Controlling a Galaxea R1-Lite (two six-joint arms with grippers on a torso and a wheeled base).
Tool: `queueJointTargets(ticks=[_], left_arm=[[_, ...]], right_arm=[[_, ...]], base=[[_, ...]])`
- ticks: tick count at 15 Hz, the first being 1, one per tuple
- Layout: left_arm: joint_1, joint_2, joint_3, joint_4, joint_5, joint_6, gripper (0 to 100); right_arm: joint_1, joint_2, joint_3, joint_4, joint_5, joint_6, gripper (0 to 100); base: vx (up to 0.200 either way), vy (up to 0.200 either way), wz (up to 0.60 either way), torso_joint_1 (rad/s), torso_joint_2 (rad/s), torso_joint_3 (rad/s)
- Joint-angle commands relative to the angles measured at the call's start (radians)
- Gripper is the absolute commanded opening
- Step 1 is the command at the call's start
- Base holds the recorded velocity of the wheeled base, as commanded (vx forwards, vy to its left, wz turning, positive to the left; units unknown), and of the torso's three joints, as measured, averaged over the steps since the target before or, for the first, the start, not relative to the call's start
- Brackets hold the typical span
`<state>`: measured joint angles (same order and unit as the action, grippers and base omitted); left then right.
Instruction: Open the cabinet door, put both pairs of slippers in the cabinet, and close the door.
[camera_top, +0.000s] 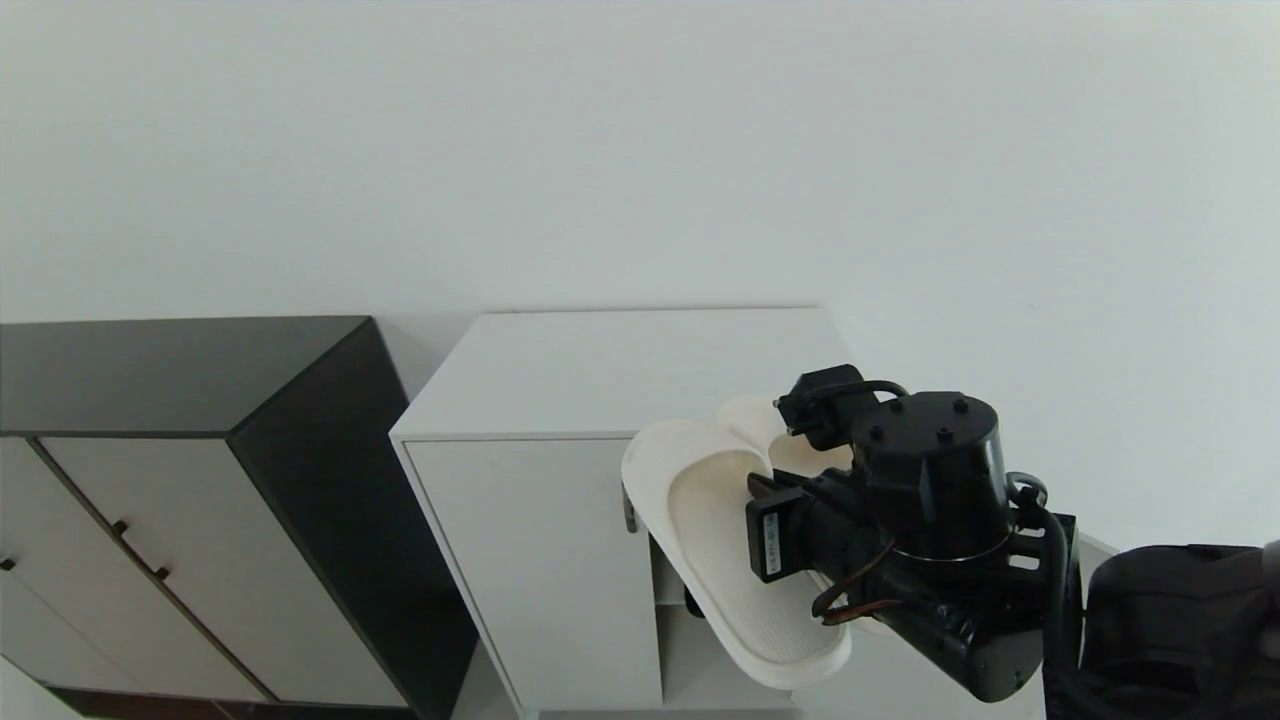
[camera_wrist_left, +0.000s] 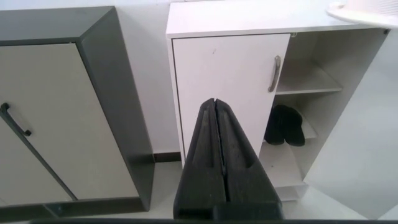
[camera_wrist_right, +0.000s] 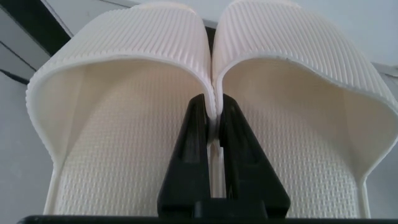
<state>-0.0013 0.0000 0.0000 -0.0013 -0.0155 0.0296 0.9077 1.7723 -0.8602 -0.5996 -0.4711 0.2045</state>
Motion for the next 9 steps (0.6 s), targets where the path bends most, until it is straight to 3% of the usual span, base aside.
queueJointTargets(ticks=[1, 9], left_arm=[[0.0, 0.0, 0.0, 0.0, 0.0, 0.0, 0], [0.0, 0.0, 0.0, 0.0, 0.0, 0.0, 0]], right_arm=[[0.01, -0.013, 0.015, 0.001, -0.001, 0.0, 0], [0.013, -0.056, 0.096, -0.02, 0.074, -0.046, 0]], base=[[0.0, 0.0, 0.0, 0.0, 0.0, 0.0], [0.0, 0.0, 0.0, 0.0, 0.0, 0.0]])
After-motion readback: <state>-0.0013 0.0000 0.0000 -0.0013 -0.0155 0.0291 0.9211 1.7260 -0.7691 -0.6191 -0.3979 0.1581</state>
